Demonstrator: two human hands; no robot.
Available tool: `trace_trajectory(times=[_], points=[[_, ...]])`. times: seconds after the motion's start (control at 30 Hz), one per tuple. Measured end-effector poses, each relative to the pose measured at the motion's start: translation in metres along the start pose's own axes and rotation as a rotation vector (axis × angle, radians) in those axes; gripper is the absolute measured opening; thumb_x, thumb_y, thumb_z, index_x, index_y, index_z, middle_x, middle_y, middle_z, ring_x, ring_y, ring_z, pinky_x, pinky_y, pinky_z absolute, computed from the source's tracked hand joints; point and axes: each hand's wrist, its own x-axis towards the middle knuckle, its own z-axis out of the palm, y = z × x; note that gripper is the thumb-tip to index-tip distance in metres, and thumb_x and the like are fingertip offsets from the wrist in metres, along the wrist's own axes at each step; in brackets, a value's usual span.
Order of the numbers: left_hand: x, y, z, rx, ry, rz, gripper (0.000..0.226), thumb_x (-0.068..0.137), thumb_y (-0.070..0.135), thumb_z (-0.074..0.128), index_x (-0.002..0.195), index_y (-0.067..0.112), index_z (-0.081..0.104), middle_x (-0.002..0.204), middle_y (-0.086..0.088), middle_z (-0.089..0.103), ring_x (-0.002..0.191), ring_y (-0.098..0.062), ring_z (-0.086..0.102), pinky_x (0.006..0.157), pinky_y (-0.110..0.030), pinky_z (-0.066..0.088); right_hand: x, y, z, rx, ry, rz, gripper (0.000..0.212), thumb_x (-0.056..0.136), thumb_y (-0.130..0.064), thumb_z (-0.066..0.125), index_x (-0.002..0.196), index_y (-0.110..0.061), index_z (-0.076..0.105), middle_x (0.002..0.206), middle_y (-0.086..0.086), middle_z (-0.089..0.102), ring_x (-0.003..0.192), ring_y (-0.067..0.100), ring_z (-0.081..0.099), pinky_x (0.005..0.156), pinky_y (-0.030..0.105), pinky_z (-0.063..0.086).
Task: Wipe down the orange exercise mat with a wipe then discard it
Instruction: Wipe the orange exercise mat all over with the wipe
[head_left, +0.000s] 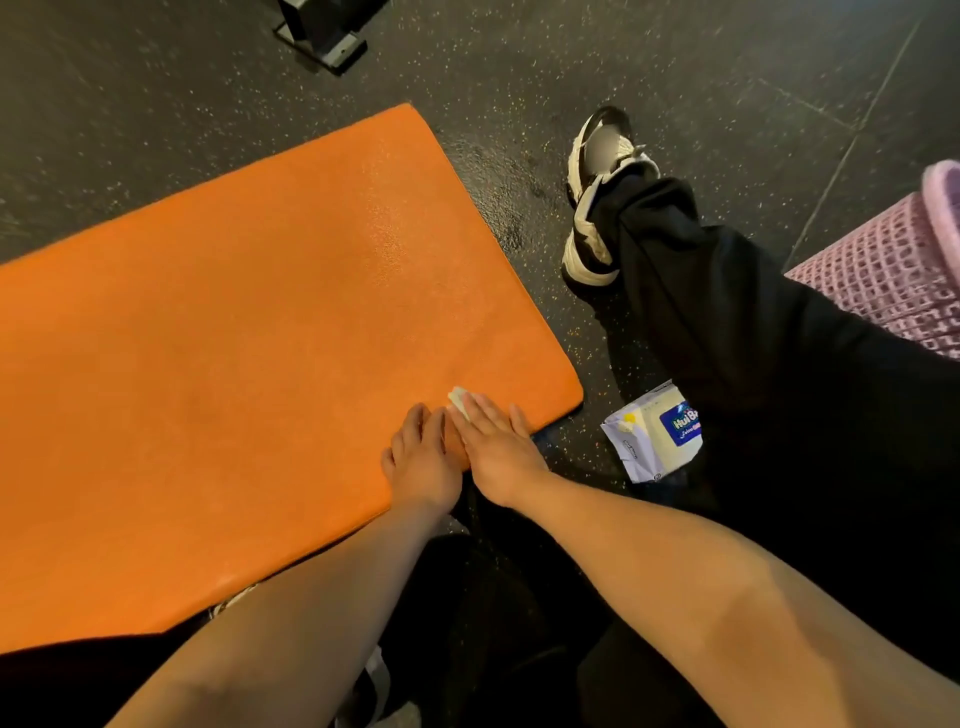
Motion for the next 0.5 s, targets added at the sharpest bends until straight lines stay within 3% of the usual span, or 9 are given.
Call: trace_trajectory(times=[0.1,0.23,0.3,0.5], points=[[0.004,-0.003,-0.005,0.087,-0.037,0.027,0.061,0.1,0.032,0.042,0.157,0.037,0.021,0.167,0.003,0.007,0.147,-0.027,0.017,0.116,-0.047,0.015,0.006,0.012,-0.006,-0.067,-0.001,-0.01,0.086,0.097,-0.005,0.04,0.161,-0.032,-0.011,0.166,-0.01,-0.025,0.153,0.015,-0.023,0.124,0.054,-0.007],[0.006,-0.002,-0.01,0.134,-0.072,0.035,0.064,0.099,0.031,0.043,0.158,0.038,0.017,0.167,0.003,0.004,0.145,-0.028,0.016,0.114,-0.045,0.016,0.023,0.03,-0.031,0.089,0.118,0.384,0.082,0.098,-0.008,0.035,0.16,-0.027,-0.014,0.166,-0.003,-0.026,0.154,0.021,-0.022,0.124,0.054,-0.009],[0.006,-0.002,-0.011,0.117,-0.071,0.029,0.063,0.1,0.031,0.043,0.158,0.038,0.019,0.167,0.004,0.005,0.145,-0.028,0.016,0.114,-0.046,0.016,0.028,0.024,-0.033,0.121,0.127,0.412,0.08,0.099,-0.011,0.034,0.16,-0.025,-0.015,0.164,-0.001,-0.03,0.153,0.021,-0.024,0.124,0.053,-0.01],[0.014,-0.004,-0.013,-0.14,0.076,-0.062,0.057,0.101,0.022,0.041,0.156,0.03,0.029,0.164,0.005,0.019,0.141,-0.025,0.026,0.112,-0.041,0.023,0.026,-0.011,-0.015,-0.076,-0.042,-0.148,0.079,0.1,-0.011,0.038,0.162,-0.028,-0.009,0.167,-0.006,-0.021,0.153,0.014,-0.023,0.124,0.051,-0.01]])
